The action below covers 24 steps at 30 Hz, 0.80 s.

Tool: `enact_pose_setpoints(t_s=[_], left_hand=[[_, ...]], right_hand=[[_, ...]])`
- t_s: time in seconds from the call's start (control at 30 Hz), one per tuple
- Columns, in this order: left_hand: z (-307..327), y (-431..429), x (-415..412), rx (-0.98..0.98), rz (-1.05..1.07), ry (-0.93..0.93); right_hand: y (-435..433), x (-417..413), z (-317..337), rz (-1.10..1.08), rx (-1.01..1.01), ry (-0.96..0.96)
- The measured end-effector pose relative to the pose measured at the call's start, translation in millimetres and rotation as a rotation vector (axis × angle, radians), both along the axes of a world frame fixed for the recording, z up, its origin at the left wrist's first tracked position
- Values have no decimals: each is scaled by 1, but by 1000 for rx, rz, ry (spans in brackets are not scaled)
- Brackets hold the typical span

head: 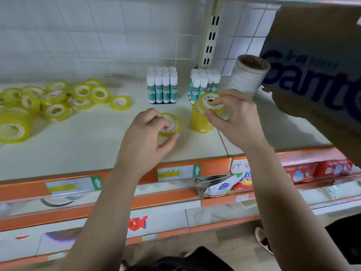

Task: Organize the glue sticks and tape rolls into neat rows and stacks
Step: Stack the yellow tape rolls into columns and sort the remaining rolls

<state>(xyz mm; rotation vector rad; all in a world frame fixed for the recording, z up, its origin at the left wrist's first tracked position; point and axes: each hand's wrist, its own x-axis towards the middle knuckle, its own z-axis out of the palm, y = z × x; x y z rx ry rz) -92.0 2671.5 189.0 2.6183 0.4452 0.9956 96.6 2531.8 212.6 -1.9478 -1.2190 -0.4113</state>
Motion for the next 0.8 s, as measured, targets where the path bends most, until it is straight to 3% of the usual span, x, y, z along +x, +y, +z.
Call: enact_pose_setpoints(t_s=[0.23,0.8], left_hand=[[-4,-6,6,-14,61,14],[-4,-11,4,-14,105,23]], right_hand=[[16,13,-15,108,-96,80],[12,21,-20,142,-45,151]])
